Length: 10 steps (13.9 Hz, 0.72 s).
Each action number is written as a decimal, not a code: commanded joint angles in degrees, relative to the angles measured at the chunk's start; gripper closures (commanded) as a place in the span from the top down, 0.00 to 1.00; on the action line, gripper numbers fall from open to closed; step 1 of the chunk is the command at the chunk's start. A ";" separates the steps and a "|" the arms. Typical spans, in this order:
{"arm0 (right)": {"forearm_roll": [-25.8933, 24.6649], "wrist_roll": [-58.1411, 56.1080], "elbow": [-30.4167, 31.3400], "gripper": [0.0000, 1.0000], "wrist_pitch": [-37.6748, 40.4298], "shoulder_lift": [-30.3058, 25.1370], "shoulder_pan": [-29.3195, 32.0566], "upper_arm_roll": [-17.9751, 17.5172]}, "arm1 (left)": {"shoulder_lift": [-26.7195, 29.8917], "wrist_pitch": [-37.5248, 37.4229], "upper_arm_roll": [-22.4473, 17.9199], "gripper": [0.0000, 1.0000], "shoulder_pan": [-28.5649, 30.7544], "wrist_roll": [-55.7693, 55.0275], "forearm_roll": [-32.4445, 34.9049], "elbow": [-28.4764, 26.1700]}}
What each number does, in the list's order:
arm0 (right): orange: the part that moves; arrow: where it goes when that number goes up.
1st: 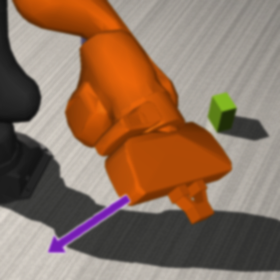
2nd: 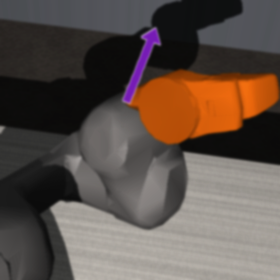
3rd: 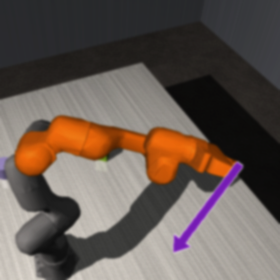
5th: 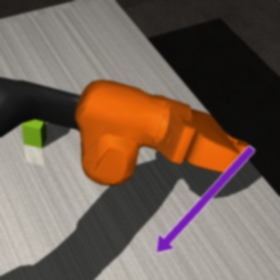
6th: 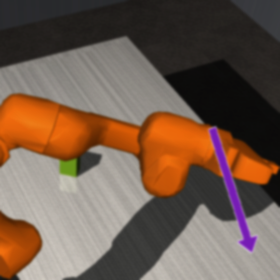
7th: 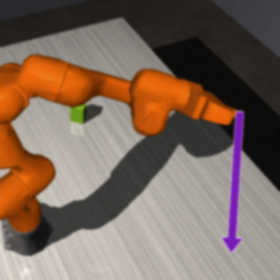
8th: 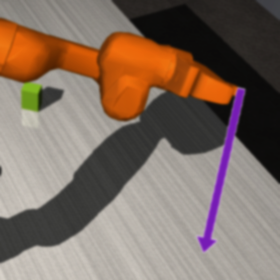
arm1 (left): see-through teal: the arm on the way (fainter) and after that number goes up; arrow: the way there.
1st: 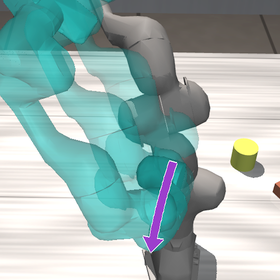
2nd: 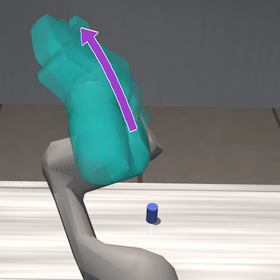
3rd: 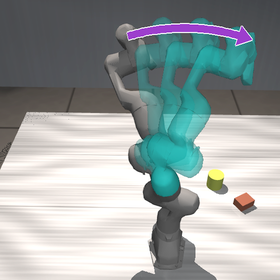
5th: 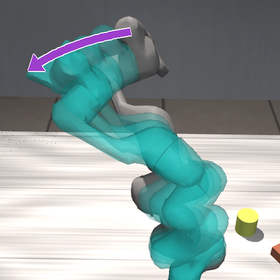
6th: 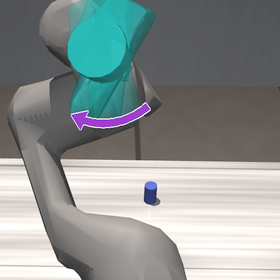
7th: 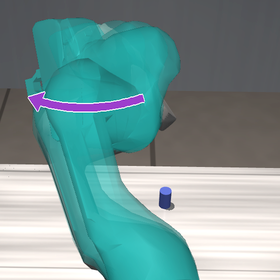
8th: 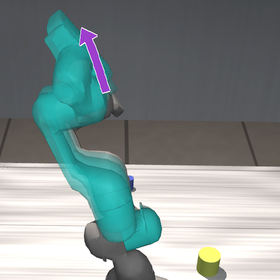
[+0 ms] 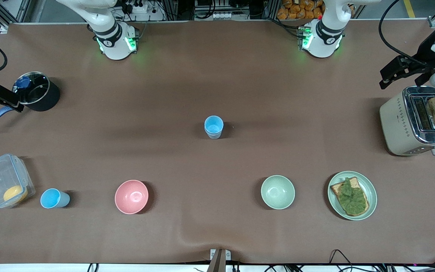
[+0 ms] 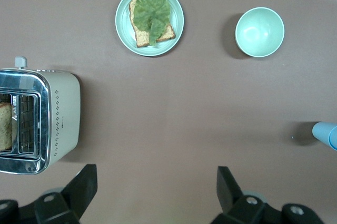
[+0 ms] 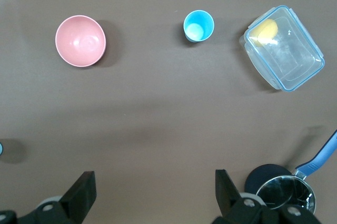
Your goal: Stack blue cups with both arms
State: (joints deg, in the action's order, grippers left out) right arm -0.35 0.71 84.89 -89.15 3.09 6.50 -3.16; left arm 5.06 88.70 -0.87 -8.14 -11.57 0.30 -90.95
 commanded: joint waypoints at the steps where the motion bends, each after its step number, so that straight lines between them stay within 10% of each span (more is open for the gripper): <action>1: 0.61 -0.36 -0.07 1.00 0.20 -0.63 -0.96 0.17 | -0.41 -0.90 0.34 1.00 0.05 -0.99 -0.47 1.21; 10: -0.09 -0.53 -1.13 1.00 0.12 -0.71 -1.05 0.17 | -0.49 -1.08 0.34 1.00 0.40 -1.61 -0.39 1.04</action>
State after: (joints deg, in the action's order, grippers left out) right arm -0.36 0.63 84.15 -89.27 3.08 5.91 -3.22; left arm 5.04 88.61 -0.82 -8.16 -12.14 0.30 -90.95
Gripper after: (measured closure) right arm 0.000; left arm 0.000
